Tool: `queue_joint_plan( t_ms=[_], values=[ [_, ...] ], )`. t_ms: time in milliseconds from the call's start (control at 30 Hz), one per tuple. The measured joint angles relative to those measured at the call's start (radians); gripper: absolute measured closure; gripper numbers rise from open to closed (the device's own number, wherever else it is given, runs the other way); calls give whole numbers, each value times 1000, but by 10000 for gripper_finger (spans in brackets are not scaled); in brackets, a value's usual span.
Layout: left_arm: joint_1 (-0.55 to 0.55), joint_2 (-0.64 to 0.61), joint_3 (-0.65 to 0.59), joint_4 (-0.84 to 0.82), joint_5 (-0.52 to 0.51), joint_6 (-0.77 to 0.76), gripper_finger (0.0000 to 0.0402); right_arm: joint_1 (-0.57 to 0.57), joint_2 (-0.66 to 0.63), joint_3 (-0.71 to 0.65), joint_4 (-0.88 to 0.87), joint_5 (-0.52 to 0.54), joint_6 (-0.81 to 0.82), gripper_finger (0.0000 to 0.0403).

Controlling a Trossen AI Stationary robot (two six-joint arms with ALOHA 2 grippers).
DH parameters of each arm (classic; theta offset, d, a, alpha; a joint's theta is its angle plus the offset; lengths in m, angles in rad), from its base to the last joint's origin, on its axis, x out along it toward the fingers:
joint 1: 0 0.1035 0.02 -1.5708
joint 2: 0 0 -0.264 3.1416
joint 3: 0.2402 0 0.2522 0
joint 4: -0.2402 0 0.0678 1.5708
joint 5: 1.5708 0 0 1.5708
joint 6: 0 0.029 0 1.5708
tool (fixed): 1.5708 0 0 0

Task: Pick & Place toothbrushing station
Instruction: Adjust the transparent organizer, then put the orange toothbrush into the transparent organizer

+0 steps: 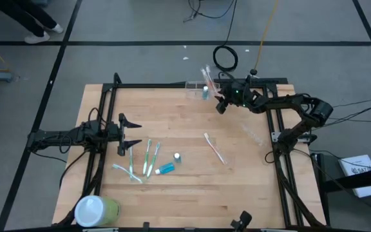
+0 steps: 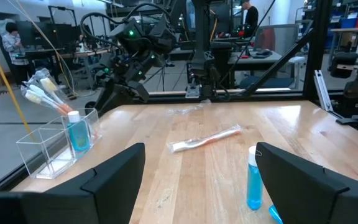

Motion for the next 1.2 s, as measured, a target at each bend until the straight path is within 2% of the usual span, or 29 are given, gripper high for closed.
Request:
queue_joint_plan(
  t_ms=[233,400,533,633,700,800,933,1200],
  values=[
    [0,0,0,0,0,0,91,75,-45,-1,-45,-29,35,273],
    [0,0,0,0,0,0,91,243,-153,-1,-175,-32,98,273],
    [0,0,0,0,0,0,91,456,-205,6,-297,78,104,262],
    [0,0,0,0,0,0,91,596,-192,36,-392,219,134,230],
    [0,0,0,0,0,0,91,654,-165,47,-405,267,191,201],
    [0,0,0,0,0,0,91,696,-107,61,-400,268,295,157],
    [0,0,0,0,0,0,91,704,-19,68,-409,346,368,119],
    [0,0,0,0,-1,0,91,685,87,68,-341,363,445,128]
  ],
)
